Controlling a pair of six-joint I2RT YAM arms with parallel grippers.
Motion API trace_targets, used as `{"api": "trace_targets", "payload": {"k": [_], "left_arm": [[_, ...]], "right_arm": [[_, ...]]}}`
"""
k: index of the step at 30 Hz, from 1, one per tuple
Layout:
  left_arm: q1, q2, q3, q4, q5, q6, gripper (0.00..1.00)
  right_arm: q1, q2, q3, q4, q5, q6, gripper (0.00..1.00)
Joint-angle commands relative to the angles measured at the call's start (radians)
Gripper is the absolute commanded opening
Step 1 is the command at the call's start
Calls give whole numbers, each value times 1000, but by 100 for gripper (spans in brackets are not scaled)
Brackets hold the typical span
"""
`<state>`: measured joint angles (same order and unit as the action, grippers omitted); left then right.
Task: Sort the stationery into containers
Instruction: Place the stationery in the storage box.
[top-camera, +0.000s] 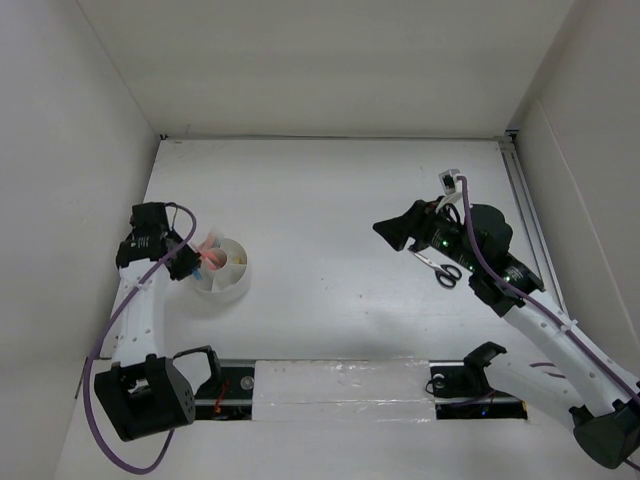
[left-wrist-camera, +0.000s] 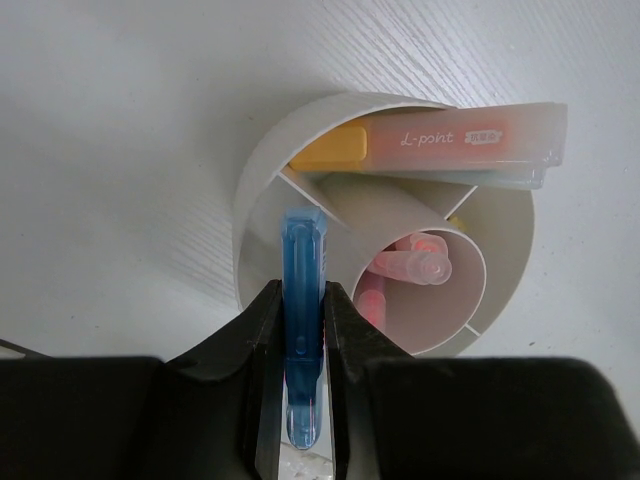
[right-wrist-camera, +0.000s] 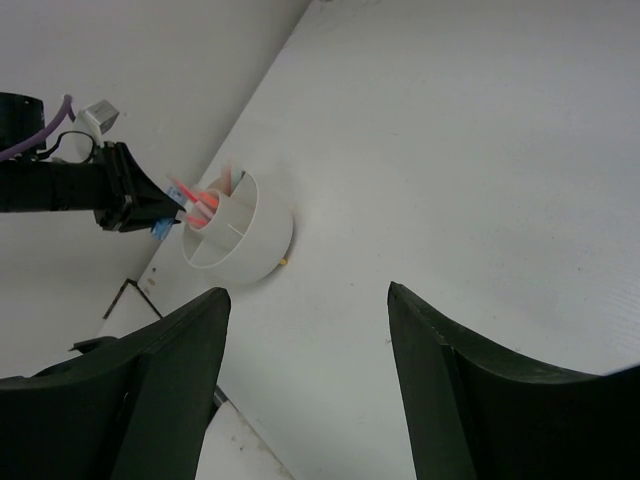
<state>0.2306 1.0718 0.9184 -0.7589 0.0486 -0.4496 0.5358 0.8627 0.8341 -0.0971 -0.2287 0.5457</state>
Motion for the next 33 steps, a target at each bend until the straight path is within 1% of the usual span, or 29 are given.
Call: {"api": "trace_targets", "payload": {"k": [1, 7, 10, 13, 17, 18, 19, 25, 27, 31, 32, 33], "left_arm": [[-1, -18, -12, -7, 26, 14, 10], [-31, -18, -12, -7, 10, 5, 13], [-31, -18, -12, -7, 10, 5, 17], [-31, -27, -12, -7, -1, 5, 19], [-31, -27, -12, -16, -15, -4, 26], [-31, -27, -12, -16, -15, -4, 26], [-31, -27, -12, -16, -15, -4, 30], [-31, -56, -3, -16, -24, -4, 30], [-31, -94, 7, -25, -24, -4, 33], [-31, -199, 60, -36, -38, -4, 49], [-31, -220, 72, -36, -50, -4, 88], [-31, -254, 100, -45, -50, -4, 100]], "right_arm": [[-8, -16, -4, 31, -4, -9, 71], [-8, -16, 5, 31, -4, -9, 71], [-8, -16, 5, 31, -4, -9, 71], [-8, -16, 5, 31, -4, -9, 71], [-8, -16, 5, 31, -4, -9, 71], [-8, -16, 5, 31, -4, -9, 71], [-8, -16, 5, 31, -4, -9, 71], [-8, -16, 5, 31, -4, -9, 71], [-8, -16, 5, 31, -17, -9, 71], [-8, 6, 5, 31, -6, -9, 71], [-8, 15, 5, 31, 35, -9, 71], [-8, 30, -4, 31, 57, -9, 71]]}}
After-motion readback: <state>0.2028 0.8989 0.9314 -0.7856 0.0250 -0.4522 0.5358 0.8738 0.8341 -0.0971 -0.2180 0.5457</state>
